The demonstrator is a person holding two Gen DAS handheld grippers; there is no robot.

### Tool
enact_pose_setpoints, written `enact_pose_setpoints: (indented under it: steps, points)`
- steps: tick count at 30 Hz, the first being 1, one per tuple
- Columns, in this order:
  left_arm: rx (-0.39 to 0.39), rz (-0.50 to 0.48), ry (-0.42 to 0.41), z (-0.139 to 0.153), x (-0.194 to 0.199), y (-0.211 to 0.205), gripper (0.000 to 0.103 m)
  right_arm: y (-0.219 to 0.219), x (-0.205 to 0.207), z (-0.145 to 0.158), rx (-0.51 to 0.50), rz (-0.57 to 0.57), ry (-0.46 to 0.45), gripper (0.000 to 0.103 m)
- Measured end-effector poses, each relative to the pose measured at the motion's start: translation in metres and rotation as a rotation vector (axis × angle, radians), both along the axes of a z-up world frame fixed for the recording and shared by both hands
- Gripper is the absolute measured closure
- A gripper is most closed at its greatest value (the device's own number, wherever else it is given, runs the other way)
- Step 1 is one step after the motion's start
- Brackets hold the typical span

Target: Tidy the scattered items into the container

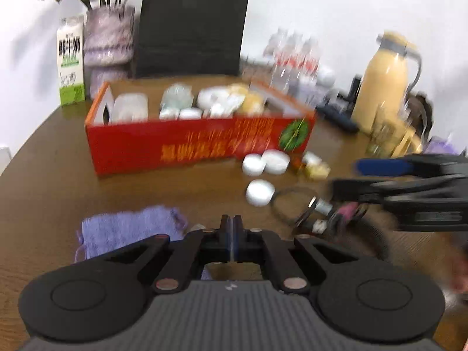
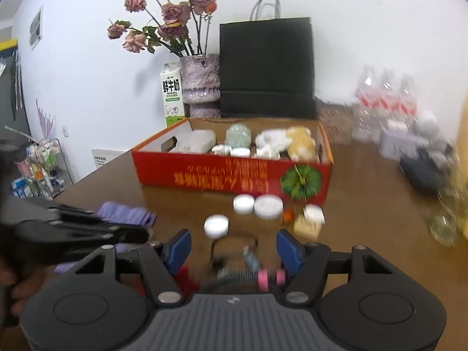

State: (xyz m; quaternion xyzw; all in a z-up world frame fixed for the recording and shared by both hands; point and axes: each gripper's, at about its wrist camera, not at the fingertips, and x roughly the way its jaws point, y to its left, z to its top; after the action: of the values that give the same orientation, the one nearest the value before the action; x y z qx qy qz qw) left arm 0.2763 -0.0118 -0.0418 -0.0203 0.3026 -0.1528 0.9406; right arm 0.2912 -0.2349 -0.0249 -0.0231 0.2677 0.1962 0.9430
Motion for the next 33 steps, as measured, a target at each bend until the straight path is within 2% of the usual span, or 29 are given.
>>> enact_pose_setpoints:
  steps: [3, 8, 10, 11, 13, 14, 15, 21, 24, 28, 33]
  points:
    - [0.014, 0.017, -0.031, 0.008, -0.002, 0.006, 0.1, 0.016, 0.039, -0.008, -0.021, 0.049, 0.053, 0.04]
    - [0.112, 0.042, 0.011, -0.009, 0.004, 0.011, 0.099, 0.04, 0.077, -0.029, -0.058, 0.079, 0.123, 0.045]
    - [0.113, 0.039, 0.027, -0.014, 0.004, 0.011, 0.098, 0.045, 0.085, -0.036, -0.075, 0.072, 0.143, 0.045]
    - [0.105, 0.033, 0.032, -0.015, 0.002, 0.012, 0.095, 0.046, 0.087, -0.04, -0.077, 0.069, 0.153, 0.049]
    - [0.089, 0.014, 0.034, -0.017, 0.0, 0.011, 0.076, 0.048, 0.088, -0.044, -0.083, 0.075, 0.147, 0.058]
    - [0.084, 0.003, 0.036, -0.019, 0.0, 0.01, 0.067, 0.05, 0.087, -0.045, -0.092, 0.079, 0.141, 0.071]
    - [0.091, 0.002, 0.042, -0.021, 0.0, 0.007, 0.068, 0.051, 0.086, -0.045, -0.091, 0.088, 0.137, 0.076]
    - [0.147, -0.016, 0.04, -0.026, 0.0, -0.008, 0.087, 0.047, 0.074, -0.036, -0.057, 0.08, 0.098, 0.076]
    - [0.163, -0.022, 0.035, -0.023, -0.004, -0.014, 0.088, 0.041, 0.063, -0.025, -0.025, 0.068, 0.071, 0.076]
    - [0.195, -0.033, 0.035, -0.022, -0.011, -0.023, 0.097, 0.031, 0.046, -0.016, 0.014, 0.057, 0.061, 0.076]
    - [0.178, -0.021, 0.019, -0.016, -0.023, -0.028, 0.1, 0.019, 0.019, -0.005, 0.047, 0.055, 0.043, 0.076]
